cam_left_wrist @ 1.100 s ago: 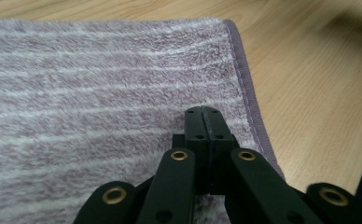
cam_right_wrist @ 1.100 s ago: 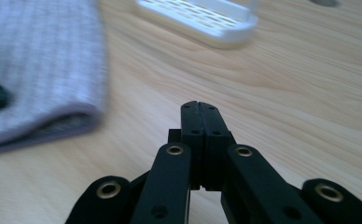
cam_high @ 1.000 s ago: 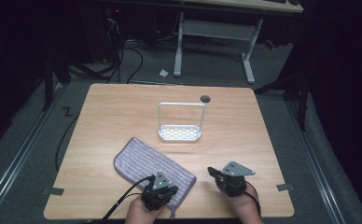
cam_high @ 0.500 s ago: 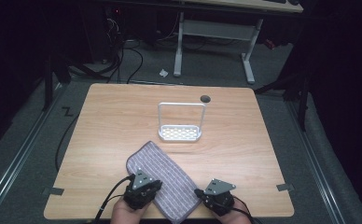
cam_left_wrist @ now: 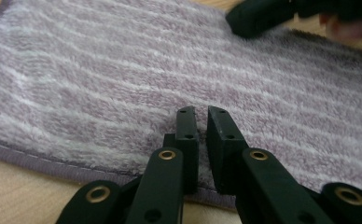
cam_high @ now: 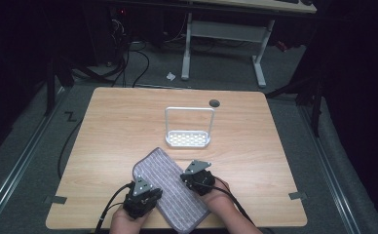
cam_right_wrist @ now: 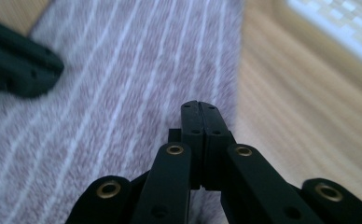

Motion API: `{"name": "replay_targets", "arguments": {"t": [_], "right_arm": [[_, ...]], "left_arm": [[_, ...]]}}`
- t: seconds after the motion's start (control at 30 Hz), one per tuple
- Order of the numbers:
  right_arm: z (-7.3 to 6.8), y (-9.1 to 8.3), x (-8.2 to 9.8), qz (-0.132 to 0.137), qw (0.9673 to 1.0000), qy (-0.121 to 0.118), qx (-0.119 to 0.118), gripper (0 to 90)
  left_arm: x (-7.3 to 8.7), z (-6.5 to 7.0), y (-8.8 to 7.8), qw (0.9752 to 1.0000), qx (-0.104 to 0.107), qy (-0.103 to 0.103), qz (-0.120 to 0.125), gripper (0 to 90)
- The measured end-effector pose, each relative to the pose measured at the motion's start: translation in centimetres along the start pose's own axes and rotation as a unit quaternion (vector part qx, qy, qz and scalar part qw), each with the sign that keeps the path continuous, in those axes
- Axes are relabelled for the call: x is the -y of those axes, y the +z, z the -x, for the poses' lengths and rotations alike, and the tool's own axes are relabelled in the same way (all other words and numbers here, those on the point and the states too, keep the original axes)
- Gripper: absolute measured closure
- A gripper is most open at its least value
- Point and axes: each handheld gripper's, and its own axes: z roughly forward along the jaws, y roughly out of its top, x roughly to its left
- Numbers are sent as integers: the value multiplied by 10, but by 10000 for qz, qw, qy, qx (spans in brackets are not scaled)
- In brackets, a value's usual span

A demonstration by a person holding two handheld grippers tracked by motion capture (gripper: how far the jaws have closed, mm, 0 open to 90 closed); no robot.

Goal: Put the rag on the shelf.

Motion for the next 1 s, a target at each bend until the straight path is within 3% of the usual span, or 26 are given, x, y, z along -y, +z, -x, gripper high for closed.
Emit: {"name": "replay_targets", "arguments": {"t": [0.2, 0.27, 0.37, 0.5, 0.57, 0.63, 0.73, 0.9, 1.0], "right_arm": [[-14, -22, 26, 84, 9999, 24, -75, 900], [-20, -33, 37, 130, 9997, 146, -150, 900], [-22, -42, 41, 250, 9996, 136, -60, 894], [-1, -27, 25, 340, 9986, 371, 136, 884], [7, -15, 18, 278, 9986, 404, 219, 884], [10, -9, 17, 208, 9987, 410, 208, 886], [6, -13, 22, 208, 9990, 366, 170, 886], [-5, -32, 42, 226, 9993, 225, 172, 885], [-7, -40, 53, 291, 9991, 240, 179, 883]], "left_arm": [[-12, -4, 12, 10000, -7, 50, -31, 829], [-17, -4, 16, 9999, 18, 101, -35, 826], [-27, -6, 15, 9999, -45, 47, 116, 779], [-36, -11, 22, 9999, -144, 38, 41, 763], [-35, -13, 28, 9998, -142, 58, -94, 764], [-33, -13, 30, 9998, -134, 84, -72, 766], [-28, -8, 27, 9999, 14, 70, -75, 767], [-17, 12, 21, 9989, 385, 256, -113, 763], [-17, 13, 19, 9980, 544, 304, -132, 723]]}}
